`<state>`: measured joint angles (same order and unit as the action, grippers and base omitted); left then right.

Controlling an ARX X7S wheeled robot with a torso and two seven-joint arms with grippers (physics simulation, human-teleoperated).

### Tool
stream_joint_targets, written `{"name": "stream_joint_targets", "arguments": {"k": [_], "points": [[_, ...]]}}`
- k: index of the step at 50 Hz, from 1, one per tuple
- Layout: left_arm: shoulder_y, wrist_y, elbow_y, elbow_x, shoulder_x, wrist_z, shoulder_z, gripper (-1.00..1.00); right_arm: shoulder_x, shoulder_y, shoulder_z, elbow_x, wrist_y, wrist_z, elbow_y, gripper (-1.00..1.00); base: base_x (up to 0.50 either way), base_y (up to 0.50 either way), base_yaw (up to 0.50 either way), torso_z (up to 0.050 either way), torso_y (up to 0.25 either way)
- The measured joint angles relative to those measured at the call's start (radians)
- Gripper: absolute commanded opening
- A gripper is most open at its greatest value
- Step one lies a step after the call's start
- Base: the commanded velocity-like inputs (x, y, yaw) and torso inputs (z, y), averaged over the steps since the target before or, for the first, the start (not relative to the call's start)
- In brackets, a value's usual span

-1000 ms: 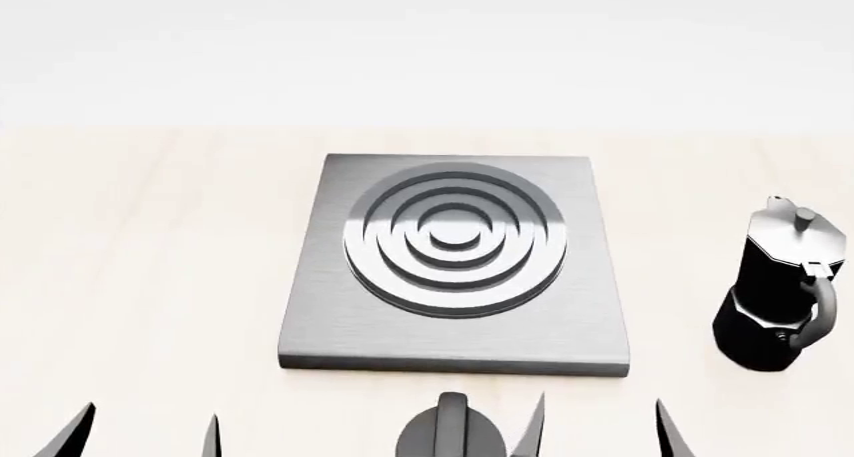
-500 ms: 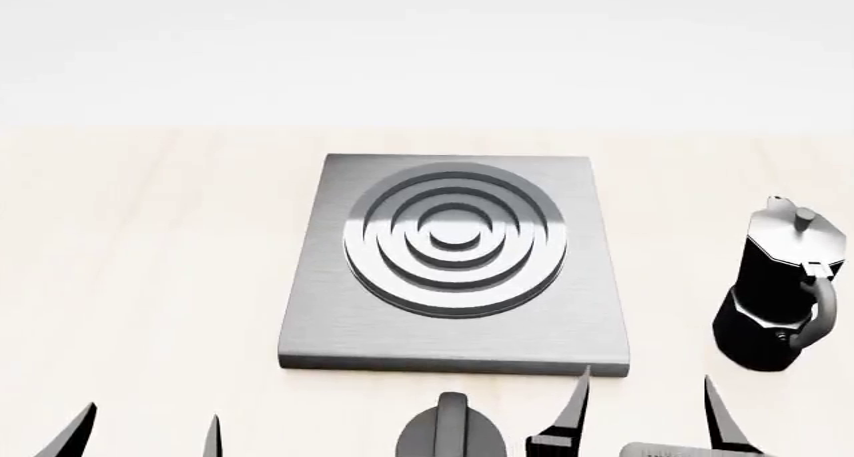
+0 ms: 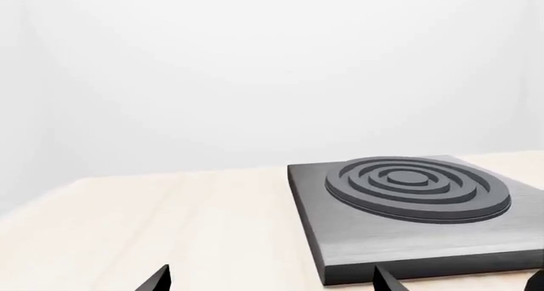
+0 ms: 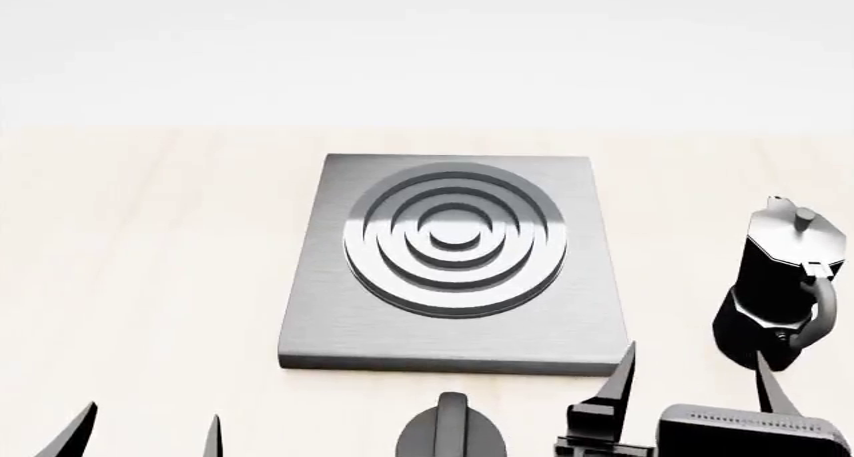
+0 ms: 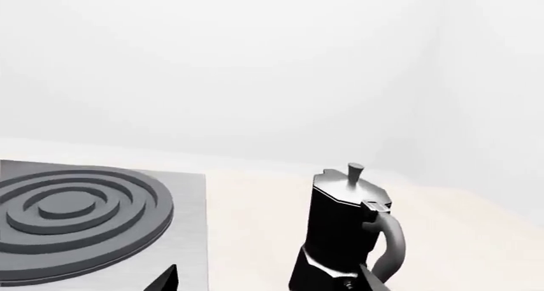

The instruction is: Put the moka pot on the stove.

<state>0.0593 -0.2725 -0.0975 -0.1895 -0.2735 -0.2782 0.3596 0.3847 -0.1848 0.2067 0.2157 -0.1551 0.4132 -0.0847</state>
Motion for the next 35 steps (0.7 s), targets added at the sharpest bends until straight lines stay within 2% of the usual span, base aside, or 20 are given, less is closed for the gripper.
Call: {"name": "stream_joint_targets", "arguments": {"k": [35], "points": [[0.003, -0.009, -0.003, -0.004, -0.007, -0.008, 0.011, 1.0, 0.08, -0.026, -0.117, 0.141, -0.138, -0.021, -0.112, 1.0, 0.0, 0.0, 0.0, 0.0, 0.0]]}}
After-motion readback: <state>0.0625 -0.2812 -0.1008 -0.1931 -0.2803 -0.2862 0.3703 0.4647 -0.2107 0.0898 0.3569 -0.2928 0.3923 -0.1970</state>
